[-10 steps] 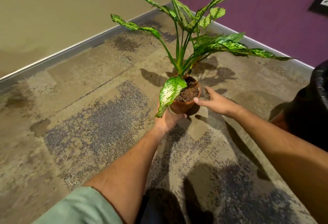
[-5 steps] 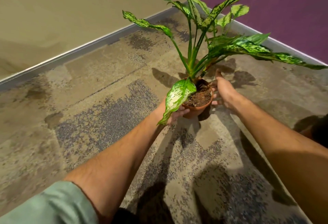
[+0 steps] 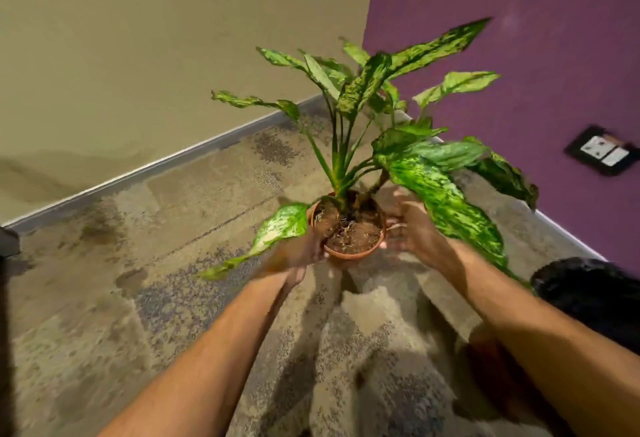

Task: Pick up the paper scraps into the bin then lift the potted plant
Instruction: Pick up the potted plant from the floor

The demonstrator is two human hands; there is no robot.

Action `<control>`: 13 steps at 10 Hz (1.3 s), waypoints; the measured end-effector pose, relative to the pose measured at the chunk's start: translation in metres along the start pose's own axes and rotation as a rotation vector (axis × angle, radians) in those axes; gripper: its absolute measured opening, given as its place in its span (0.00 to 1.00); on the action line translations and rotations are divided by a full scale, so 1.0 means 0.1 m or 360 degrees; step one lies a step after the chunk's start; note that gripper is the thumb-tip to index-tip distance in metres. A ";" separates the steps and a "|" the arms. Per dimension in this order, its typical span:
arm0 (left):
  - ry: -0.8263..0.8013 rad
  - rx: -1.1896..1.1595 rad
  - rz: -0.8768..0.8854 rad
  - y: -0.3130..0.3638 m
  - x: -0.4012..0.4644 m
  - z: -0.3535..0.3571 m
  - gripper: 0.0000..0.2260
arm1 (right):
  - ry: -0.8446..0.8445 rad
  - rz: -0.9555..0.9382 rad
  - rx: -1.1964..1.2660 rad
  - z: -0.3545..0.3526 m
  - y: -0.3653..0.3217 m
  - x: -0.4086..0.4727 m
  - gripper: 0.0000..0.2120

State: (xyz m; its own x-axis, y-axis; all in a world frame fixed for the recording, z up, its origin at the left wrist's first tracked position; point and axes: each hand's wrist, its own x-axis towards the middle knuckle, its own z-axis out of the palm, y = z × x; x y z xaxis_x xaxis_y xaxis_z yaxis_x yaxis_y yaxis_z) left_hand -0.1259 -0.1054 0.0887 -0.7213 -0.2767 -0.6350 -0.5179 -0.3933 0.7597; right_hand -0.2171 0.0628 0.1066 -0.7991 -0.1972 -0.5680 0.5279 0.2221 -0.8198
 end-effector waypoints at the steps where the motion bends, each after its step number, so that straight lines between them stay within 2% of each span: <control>1: -0.0005 0.0000 0.0046 0.74 -0.71 0.04 0.11 | 0.0008 0.0029 0.0099 0.02 -0.69 -0.57 0.19; 2: -0.0052 0.0064 0.0049 1.22 -1.12 0.05 0.16 | 0.0002 0.0069 0.0159 0.03 -1.15 -0.95 0.20; 3: -0.0101 0.0097 0.0140 1.99 -1.79 0.06 0.11 | -0.0034 0.0109 0.0301 0.03 -1.88 -1.55 0.19; 4: -0.0024 0.0103 0.0205 2.51 -2.20 0.10 0.12 | -0.0049 0.0116 0.0376 -0.01 -2.36 -1.99 0.19; 5: 0.0014 0.0215 0.0243 3.34 -2.92 0.25 0.20 | -0.0106 0.0081 0.0411 -0.14 -3.16 -2.68 0.15; 7: -0.0057 0.0353 0.0326 4.48 -3.97 0.55 0.17 | -0.0209 -0.0024 0.0458 -0.48 -4.44 -3.65 0.14; 9: -0.0030 0.0547 0.0415 5.43 -4.81 0.84 0.16 | -0.0352 -0.0086 0.0615 -0.76 -5.37 -4.37 0.15; 10: -0.0020 0.0474 0.0407 5.72 -5.05 0.93 0.17 | -0.0371 -0.0120 0.0624 -0.85 -5.66 -4.58 0.16; 11: -0.0046 0.0345 0.0421 6.06 -5.25 1.04 0.17 | -0.0384 -0.0172 0.0652 -0.93 -6.02 -4.77 0.08; 12: -0.0058 0.0303 0.0436 6.26 -5.28 1.09 0.12 | -0.0363 -0.0200 0.0624 -0.95 -6.19 -4.80 0.06; 13: -0.0142 0.0274 0.0436 6.47 -5.15 1.13 0.12 | -0.0334 -0.0220 0.0604 -0.97 -6.40 -4.73 0.07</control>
State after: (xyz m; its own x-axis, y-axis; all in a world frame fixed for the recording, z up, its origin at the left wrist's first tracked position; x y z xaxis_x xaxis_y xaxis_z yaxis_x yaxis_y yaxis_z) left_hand -0.1415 -0.1178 0.9231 -0.8780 -0.2706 -0.3948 -0.3638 -0.1587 0.9179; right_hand -0.2047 0.1068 0.9067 -0.8145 -0.3984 -0.4217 0.5198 -0.1782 -0.8355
